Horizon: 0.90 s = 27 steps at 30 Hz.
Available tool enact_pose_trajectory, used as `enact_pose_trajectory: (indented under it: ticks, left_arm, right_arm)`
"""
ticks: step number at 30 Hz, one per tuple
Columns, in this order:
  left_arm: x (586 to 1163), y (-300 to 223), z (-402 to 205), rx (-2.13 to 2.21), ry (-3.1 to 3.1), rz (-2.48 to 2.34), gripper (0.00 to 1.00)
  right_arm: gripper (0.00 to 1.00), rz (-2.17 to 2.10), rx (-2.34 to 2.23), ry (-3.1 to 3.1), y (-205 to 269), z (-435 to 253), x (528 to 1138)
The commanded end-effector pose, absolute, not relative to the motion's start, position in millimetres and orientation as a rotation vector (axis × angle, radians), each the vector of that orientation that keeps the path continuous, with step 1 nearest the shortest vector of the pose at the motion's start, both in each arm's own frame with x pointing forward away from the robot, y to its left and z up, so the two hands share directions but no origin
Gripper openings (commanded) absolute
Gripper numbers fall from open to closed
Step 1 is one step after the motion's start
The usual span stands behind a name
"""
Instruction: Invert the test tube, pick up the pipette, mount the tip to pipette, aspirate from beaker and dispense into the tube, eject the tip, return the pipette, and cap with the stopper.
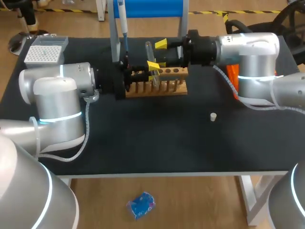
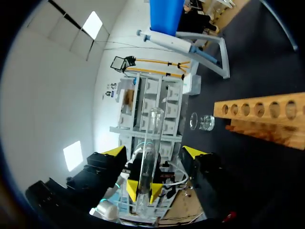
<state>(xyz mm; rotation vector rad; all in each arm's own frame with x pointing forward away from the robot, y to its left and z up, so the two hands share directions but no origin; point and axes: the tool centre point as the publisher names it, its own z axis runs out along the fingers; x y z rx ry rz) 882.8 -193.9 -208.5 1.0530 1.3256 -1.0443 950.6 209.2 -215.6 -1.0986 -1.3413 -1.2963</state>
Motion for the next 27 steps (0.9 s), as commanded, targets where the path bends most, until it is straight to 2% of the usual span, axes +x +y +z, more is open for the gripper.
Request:
enact_pose_trajectory:
  ticks: [1, 8, 10, 21, 27]
  left_arm:
    - [883, -182, -200, 1.039, 1.382, -1.103, 0.00]
    - [889, -170, -199, 1.071, 1.554, -1.310, 0.00]
    - [892, -167, -195, 1.192, 1.537, -1.078, 0.00]
    - [892, -167, -195, 1.192, 1.537, -1.078, 0.00]
    - [893, -164, -175, 0.885, 1.709, -1.334, 0.00]
  right_arm:
    - [1.00, -1.442, -1.060, -1.444, 185, -204, 943]
    - [1.00, -1.786, -0.611, -1.854, 162, -181, 938]
    - [1.00, -1.786, -0.611, -1.854, 162, -181, 938]
    - [1.00, -1.786, -0.611, -1.854, 162, -181, 938]
    - [1.00, -1.860, -0.390, -2.196, 154, -184, 939]
